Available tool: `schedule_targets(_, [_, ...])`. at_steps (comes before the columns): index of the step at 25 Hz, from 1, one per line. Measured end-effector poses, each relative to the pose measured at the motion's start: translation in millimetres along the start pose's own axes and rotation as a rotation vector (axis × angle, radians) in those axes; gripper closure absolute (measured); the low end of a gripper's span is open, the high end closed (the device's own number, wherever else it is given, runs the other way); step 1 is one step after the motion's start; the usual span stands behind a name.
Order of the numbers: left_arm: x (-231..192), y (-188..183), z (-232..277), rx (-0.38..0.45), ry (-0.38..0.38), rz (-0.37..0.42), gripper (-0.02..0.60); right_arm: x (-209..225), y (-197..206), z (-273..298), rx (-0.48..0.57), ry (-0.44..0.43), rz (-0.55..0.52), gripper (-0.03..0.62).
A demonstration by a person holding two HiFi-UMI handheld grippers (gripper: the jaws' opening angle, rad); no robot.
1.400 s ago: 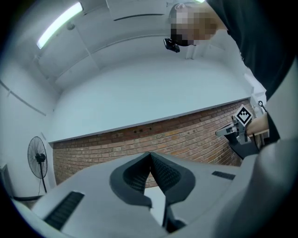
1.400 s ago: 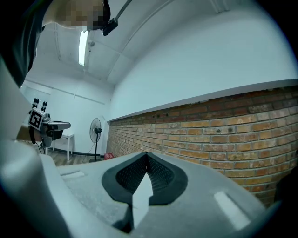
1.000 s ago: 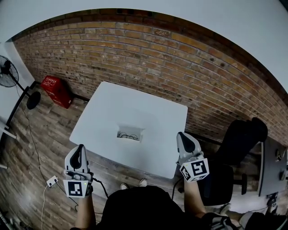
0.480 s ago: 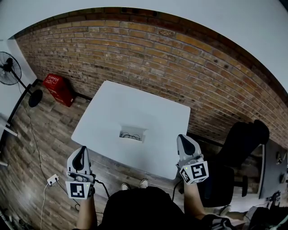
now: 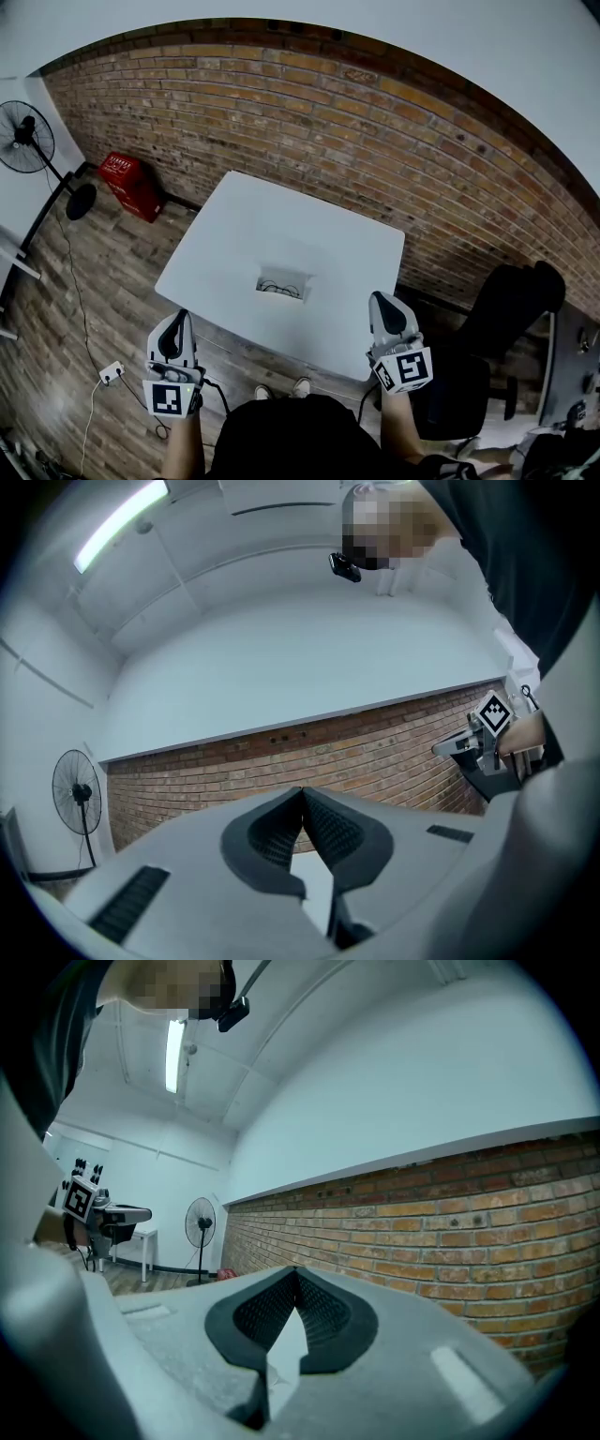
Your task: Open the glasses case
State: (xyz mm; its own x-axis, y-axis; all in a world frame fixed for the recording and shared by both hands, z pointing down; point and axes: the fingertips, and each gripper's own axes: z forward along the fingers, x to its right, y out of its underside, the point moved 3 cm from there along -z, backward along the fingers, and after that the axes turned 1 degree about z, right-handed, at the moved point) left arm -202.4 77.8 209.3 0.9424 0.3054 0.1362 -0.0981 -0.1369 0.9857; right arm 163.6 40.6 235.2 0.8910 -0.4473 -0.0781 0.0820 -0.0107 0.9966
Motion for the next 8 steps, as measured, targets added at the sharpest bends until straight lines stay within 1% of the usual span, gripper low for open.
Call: schedule_targets(8, [-7.4, 0.5, 5.1, -0.004, 0.001, -0.001, 0.574, -3.9, 1.2, 8.0, -0.005, -0.004, 0.003, 0.589])
